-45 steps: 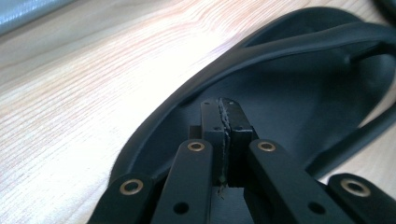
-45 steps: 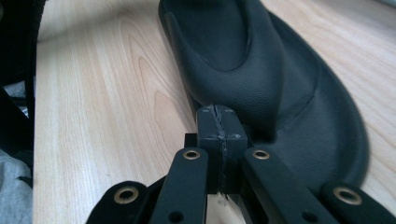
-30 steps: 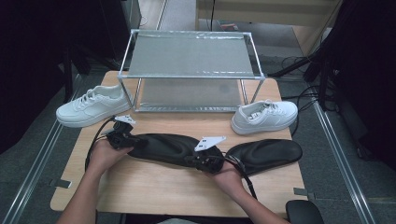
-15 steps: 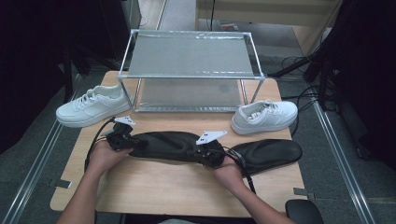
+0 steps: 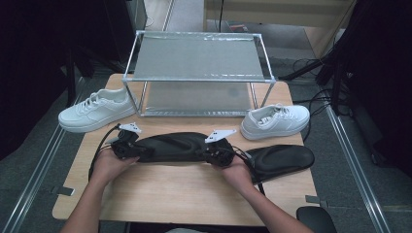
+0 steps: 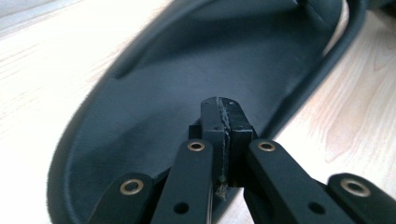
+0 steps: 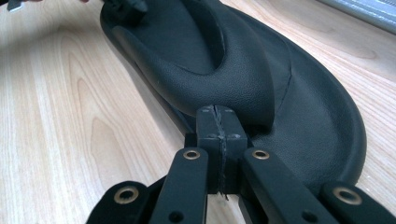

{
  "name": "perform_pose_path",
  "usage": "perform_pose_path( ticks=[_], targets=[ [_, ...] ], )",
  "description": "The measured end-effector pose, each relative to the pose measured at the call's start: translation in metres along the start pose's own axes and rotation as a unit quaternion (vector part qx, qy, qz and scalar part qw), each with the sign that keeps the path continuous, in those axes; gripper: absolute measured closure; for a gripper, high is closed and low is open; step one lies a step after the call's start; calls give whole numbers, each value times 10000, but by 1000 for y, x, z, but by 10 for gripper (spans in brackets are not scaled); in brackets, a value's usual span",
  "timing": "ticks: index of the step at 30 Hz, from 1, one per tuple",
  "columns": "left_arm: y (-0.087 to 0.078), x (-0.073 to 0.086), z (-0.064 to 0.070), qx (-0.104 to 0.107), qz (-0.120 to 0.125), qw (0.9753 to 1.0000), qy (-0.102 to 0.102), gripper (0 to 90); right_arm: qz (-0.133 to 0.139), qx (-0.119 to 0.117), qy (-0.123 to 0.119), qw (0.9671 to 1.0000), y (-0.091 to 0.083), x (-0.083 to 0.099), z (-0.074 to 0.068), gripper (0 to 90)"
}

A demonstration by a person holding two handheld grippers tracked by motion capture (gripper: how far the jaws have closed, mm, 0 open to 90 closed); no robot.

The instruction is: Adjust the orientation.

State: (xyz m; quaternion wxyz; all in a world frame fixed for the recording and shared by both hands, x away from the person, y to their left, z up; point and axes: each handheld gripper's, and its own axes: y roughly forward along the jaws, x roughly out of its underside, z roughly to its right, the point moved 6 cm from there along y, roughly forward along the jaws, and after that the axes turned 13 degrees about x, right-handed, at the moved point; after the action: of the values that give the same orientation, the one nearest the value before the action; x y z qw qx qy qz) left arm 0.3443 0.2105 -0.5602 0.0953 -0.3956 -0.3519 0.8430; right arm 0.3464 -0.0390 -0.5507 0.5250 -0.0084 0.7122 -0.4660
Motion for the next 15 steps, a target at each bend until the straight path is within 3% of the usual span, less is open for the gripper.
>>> perform_pose_path(
  ticks=[3,5,10,15],
  targets=[
    [1,1,6,73,-49,10000,28,900,10,-36,57,10000,1,0,1,900],
    [3,2,9,183,-47,9998,29,900,19,60,31,10000,1,0,3,900],
    [9,1,17,338,-121,9993,90,900,29,19,280,9996,2,0,12,900],
    [19,0,32,459,-270,9983,254,900,11,165,347,9993,0,0,19,900]
  ],
)
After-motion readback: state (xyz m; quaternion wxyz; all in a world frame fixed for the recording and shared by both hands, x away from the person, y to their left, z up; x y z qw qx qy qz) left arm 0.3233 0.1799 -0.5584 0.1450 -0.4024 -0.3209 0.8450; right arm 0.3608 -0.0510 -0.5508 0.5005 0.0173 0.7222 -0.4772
